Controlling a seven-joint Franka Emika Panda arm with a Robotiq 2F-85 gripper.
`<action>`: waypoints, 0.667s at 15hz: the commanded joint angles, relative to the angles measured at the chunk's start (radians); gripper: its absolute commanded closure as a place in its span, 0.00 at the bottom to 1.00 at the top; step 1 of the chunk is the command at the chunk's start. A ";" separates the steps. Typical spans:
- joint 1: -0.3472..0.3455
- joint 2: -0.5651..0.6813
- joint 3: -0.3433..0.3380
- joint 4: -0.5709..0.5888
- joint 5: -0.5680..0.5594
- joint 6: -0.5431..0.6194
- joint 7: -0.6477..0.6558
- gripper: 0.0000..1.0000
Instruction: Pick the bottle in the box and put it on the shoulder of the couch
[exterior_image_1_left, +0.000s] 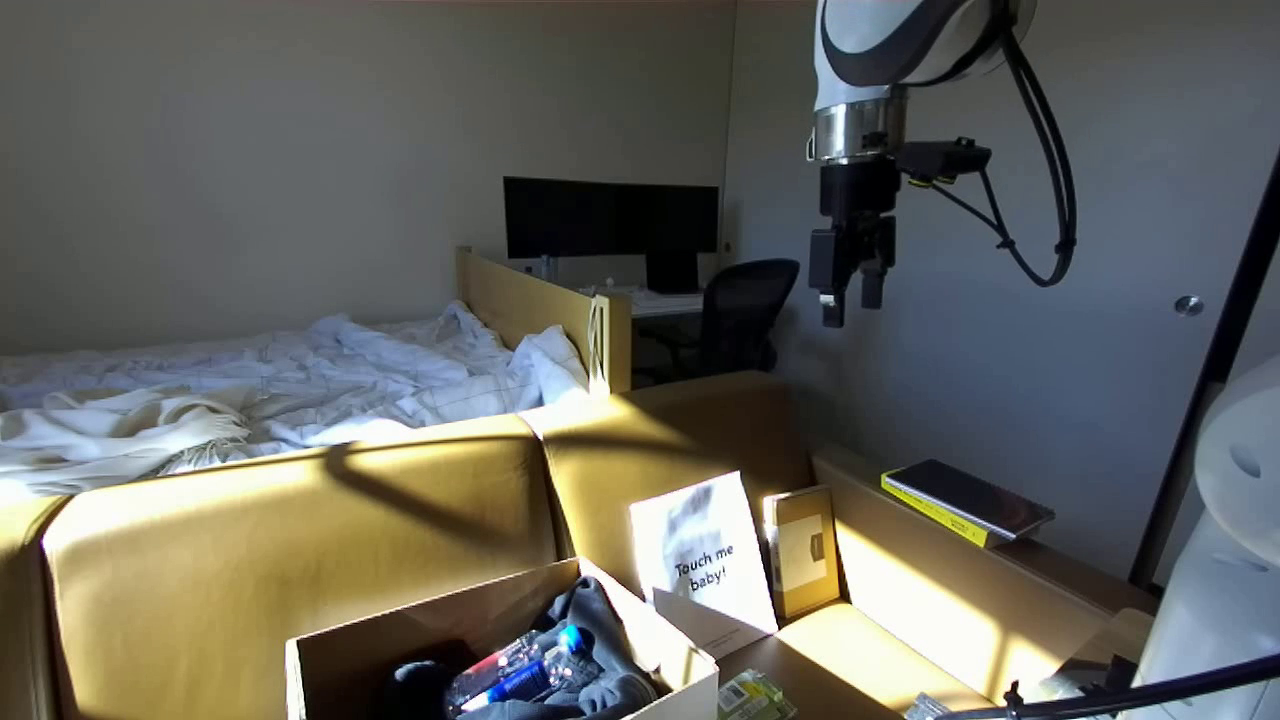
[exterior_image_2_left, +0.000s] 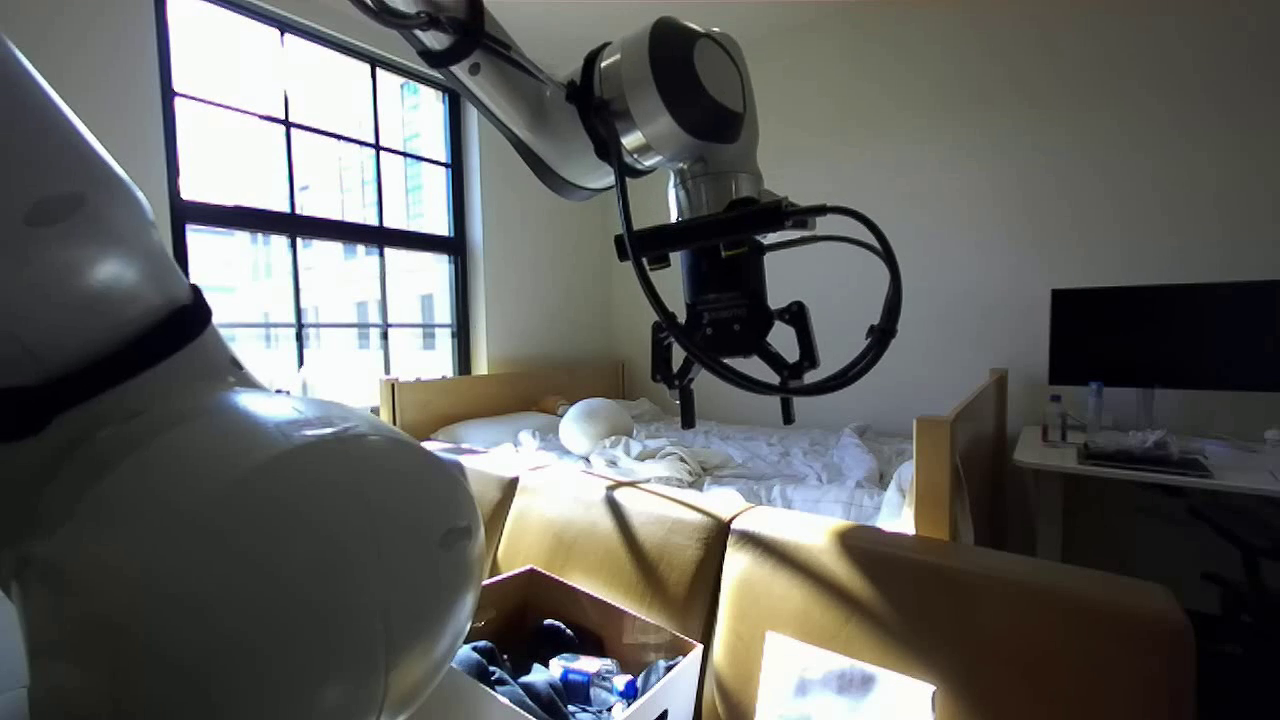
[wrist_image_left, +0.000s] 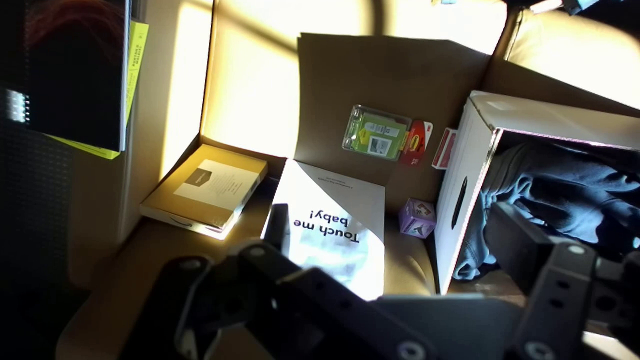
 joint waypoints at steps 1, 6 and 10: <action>-0.001 0.109 -0.001 -0.032 0.010 0.133 0.047 0.00; -0.045 0.195 0.059 -0.156 -0.068 0.512 0.278 0.00; -0.125 0.237 0.141 -0.203 -0.229 0.656 0.501 0.00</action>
